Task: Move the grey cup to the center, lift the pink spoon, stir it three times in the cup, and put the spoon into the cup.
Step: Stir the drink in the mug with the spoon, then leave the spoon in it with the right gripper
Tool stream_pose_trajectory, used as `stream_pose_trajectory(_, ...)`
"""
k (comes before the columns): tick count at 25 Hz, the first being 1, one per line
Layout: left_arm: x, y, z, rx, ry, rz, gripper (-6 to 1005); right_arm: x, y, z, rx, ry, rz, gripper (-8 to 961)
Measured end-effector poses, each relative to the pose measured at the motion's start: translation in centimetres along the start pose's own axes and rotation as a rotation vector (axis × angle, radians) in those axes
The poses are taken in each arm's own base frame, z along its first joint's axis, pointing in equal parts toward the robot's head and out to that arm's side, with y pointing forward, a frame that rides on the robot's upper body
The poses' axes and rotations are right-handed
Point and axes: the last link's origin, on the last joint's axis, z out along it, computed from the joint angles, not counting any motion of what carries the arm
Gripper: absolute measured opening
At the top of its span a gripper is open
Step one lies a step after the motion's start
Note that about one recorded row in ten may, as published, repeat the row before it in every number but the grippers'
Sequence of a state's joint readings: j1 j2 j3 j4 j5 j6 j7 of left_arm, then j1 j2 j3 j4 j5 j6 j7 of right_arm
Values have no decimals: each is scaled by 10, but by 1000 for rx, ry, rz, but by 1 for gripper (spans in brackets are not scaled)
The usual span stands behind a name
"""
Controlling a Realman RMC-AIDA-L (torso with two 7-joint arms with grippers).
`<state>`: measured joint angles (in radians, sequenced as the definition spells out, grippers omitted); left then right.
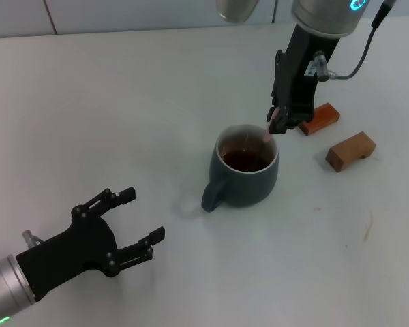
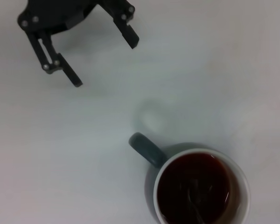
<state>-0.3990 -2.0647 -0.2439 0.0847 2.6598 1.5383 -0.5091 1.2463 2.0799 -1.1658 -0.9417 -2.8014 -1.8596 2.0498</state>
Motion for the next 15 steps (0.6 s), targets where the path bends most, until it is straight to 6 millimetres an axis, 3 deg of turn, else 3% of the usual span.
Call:
stream_pose_trajectory(9,0,-1,-1,1,-1,2,855,3,3,0,10,-44,8,259)
stream_pose_trajectory(15,0,-1,-2,5,-1,1,855,13,12,-19,103,-244,-16,361)
